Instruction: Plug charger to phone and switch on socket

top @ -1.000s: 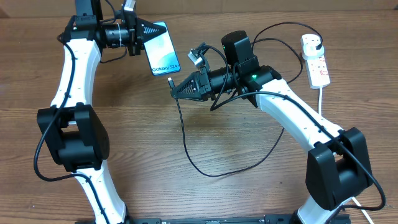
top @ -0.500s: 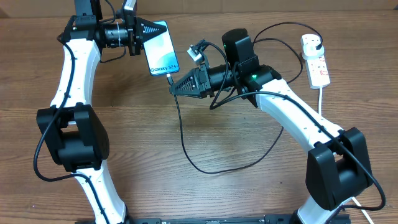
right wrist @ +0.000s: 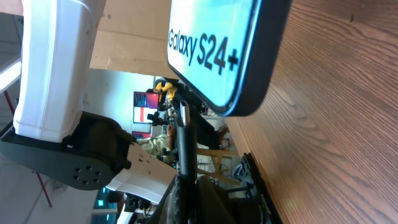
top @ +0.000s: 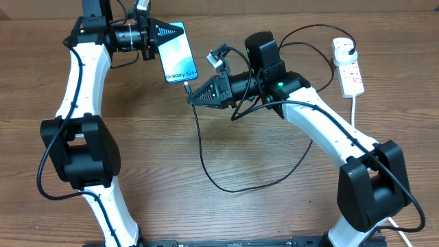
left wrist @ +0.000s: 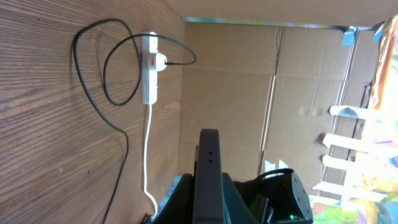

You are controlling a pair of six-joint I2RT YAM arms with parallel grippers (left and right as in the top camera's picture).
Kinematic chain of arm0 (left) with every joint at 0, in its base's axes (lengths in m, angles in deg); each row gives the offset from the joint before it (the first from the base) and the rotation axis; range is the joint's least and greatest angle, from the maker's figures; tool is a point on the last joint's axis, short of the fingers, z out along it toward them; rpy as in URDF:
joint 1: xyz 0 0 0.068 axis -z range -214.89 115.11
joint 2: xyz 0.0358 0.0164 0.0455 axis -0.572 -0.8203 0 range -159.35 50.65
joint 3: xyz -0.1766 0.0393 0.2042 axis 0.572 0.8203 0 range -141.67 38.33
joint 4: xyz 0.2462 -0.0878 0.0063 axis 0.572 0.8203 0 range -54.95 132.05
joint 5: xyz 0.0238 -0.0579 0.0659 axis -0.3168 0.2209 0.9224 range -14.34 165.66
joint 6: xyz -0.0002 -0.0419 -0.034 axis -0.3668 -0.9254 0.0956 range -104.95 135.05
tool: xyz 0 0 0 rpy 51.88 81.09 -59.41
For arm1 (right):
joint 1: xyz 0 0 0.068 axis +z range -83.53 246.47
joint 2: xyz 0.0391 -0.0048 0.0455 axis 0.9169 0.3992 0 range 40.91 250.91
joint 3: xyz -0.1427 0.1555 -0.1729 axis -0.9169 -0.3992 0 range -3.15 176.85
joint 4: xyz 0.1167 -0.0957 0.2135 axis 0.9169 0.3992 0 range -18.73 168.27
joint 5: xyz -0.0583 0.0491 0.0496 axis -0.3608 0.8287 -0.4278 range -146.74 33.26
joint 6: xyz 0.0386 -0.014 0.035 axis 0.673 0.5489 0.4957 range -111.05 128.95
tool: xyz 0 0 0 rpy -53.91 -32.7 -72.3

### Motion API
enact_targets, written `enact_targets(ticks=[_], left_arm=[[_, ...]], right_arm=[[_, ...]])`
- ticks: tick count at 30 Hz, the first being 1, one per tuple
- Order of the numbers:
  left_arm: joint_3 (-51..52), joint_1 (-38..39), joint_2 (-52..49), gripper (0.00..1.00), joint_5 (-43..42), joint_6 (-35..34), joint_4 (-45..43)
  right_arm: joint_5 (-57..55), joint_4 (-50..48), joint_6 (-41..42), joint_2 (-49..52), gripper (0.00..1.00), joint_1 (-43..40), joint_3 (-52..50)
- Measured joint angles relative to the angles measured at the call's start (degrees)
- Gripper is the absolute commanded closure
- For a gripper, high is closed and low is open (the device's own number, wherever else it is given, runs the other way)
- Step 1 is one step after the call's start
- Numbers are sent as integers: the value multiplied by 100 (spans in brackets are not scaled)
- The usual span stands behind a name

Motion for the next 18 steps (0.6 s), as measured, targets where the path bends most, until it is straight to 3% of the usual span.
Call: enact_targets(ticks=[18], left_arm=[[0, 0, 0, 96, 0, 0, 0]], right_arm=[[-293, -57, 20, 4, 96, 177, 0]])
